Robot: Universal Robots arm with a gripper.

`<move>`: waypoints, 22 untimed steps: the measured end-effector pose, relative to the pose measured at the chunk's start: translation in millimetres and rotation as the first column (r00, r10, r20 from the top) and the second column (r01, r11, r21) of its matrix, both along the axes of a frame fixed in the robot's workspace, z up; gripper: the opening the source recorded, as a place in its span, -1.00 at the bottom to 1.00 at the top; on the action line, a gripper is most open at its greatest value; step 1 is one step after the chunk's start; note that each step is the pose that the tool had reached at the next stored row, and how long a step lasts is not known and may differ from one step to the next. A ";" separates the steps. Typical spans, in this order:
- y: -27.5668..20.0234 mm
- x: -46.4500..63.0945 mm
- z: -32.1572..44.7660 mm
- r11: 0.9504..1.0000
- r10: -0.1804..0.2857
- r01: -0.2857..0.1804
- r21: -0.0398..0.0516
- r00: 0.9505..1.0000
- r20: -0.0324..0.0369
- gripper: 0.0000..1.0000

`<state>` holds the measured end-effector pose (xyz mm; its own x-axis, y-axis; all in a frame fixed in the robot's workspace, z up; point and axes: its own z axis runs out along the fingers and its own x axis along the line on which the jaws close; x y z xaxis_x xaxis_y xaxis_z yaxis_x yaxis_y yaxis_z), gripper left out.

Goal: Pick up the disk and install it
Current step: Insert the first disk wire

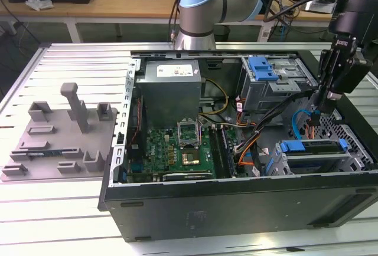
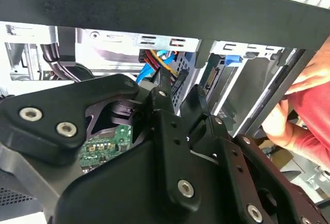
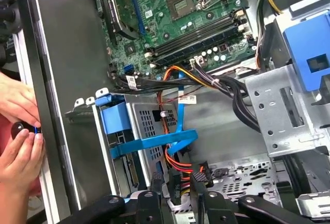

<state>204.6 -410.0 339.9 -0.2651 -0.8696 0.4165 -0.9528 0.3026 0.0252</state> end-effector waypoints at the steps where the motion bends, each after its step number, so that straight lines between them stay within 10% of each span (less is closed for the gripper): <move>1: 0.0 0.0 -0.3 1.000 0.004 -0.004 0.000 1.000 0.000 -0.30; 22: 1.8 -2.9 -4.5 0.998 0.056 -0.056 0.000 0.998 0.000 -0.30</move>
